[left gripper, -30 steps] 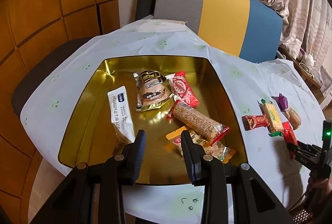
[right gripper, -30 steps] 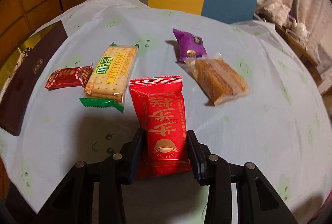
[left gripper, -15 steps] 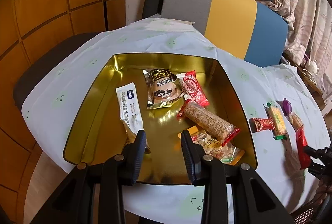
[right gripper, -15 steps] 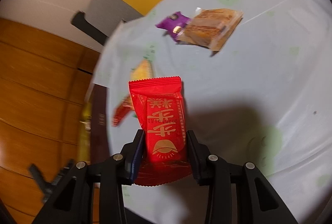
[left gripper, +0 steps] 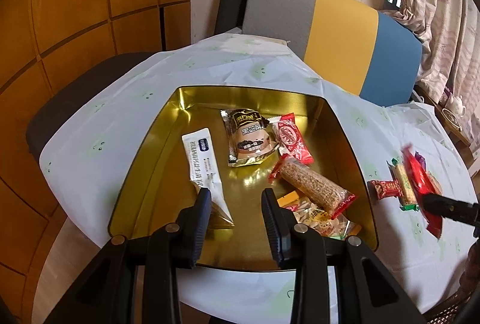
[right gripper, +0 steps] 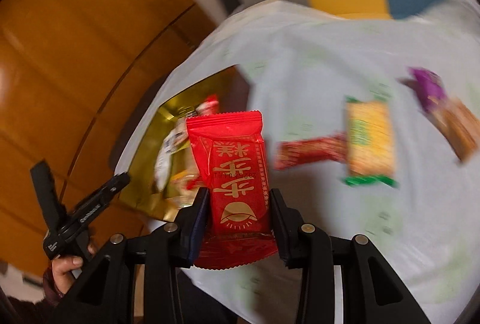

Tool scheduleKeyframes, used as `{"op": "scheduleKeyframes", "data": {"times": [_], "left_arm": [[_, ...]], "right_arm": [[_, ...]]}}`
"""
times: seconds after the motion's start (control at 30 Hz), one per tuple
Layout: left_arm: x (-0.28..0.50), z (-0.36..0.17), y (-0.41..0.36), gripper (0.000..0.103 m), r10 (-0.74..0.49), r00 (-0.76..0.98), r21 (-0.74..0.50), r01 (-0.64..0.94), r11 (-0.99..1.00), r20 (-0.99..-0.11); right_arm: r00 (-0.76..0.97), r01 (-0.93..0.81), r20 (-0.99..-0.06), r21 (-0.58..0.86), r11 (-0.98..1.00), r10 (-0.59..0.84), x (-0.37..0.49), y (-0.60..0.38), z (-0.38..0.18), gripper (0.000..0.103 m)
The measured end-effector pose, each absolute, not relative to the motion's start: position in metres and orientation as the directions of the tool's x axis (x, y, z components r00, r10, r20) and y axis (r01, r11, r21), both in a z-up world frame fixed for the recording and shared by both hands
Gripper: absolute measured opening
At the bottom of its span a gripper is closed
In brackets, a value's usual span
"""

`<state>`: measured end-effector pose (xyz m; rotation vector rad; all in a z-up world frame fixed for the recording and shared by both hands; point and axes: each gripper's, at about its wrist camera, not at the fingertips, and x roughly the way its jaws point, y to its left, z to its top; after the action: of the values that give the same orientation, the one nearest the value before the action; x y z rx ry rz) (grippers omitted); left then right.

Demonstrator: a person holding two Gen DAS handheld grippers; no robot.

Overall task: Organize snacks
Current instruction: 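Carry the red cake packet into the gold tray and open the right gripper, then move both grippers back over the remaining snacks on the table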

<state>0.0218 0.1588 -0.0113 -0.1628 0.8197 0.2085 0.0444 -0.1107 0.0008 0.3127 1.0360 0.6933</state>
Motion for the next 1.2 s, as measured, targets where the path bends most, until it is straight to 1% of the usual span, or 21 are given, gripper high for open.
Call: {"op": "scheduleKeyframes", "data": {"times": [0.17,0.33,0.4,0.47,0.57,0.6,0.63,0.7,0.87,1.0,1.2], "left_arm": [[0.020,-0.013,0.168,0.035,0.127,0.660,-0.070,-0.263,0.962,-0.740],[0.020,-0.017,0.175,0.035,0.134,0.652,-0.075,-0.282,0.956,-0.746],[0.019,-0.019,0.177,0.035,0.136,0.648,-0.075,-0.286,0.955,-0.749],[0.020,-0.021,0.179,0.035,0.138,0.644,-0.073,-0.289,0.954,-0.752],[0.020,-0.023,0.182,0.035,0.140,0.640,-0.073,-0.295,0.953,-0.756],[0.019,-0.023,0.182,0.035,0.141,0.639,-0.072,-0.297,0.952,-0.756],[0.019,-0.024,0.183,0.035,0.142,0.637,-0.072,-0.298,0.952,-0.758],[0.020,-0.025,0.184,0.035,0.144,0.636,-0.071,-0.301,0.951,-0.758],[0.020,-0.023,0.181,0.035,0.143,0.642,-0.073,-0.298,0.952,-0.754],[0.020,-0.021,0.177,0.035,0.140,0.645,-0.069,-0.288,0.955,-0.751],[0.020,-0.019,0.168,0.035,0.138,0.644,-0.058,-0.273,0.960,-0.753]], "right_arm": [[0.276,-0.464,-0.706,0.497,0.734,0.653,0.051,-0.057,0.006,0.040],[0.234,-0.483,-0.731,0.485,0.729,0.641,0.067,-0.012,-0.001,0.040],[0.215,-0.488,-0.749,0.473,0.734,0.626,0.069,0.002,-0.008,0.041],[0.159,-0.489,-0.767,0.486,0.725,0.622,0.074,0.023,-0.023,0.046],[0.125,-0.482,-0.793,0.476,0.735,0.596,0.075,0.036,-0.041,0.046],[0.142,-0.498,-0.783,0.473,0.727,0.606,0.071,0.038,-0.039,0.047],[0.137,-0.496,-0.779,0.481,0.723,0.612,0.070,0.038,-0.038,0.050],[0.133,-0.503,-0.766,0.495,0.709,0.629,0.069,0.037,-0.036,0.050],[0.181,-0.515,-0.752,0.477,0.712,0.634,0.064,0.025,-0.021,0.050],[0.259,-0.530,-0.738,0.431,0.731,0.623,0.057,0.010,-0.004,0.050],[0.347,-0.519,-0.729,0.374,0.769,0.590,0.054,-0.016,0.006,0.050]]}}
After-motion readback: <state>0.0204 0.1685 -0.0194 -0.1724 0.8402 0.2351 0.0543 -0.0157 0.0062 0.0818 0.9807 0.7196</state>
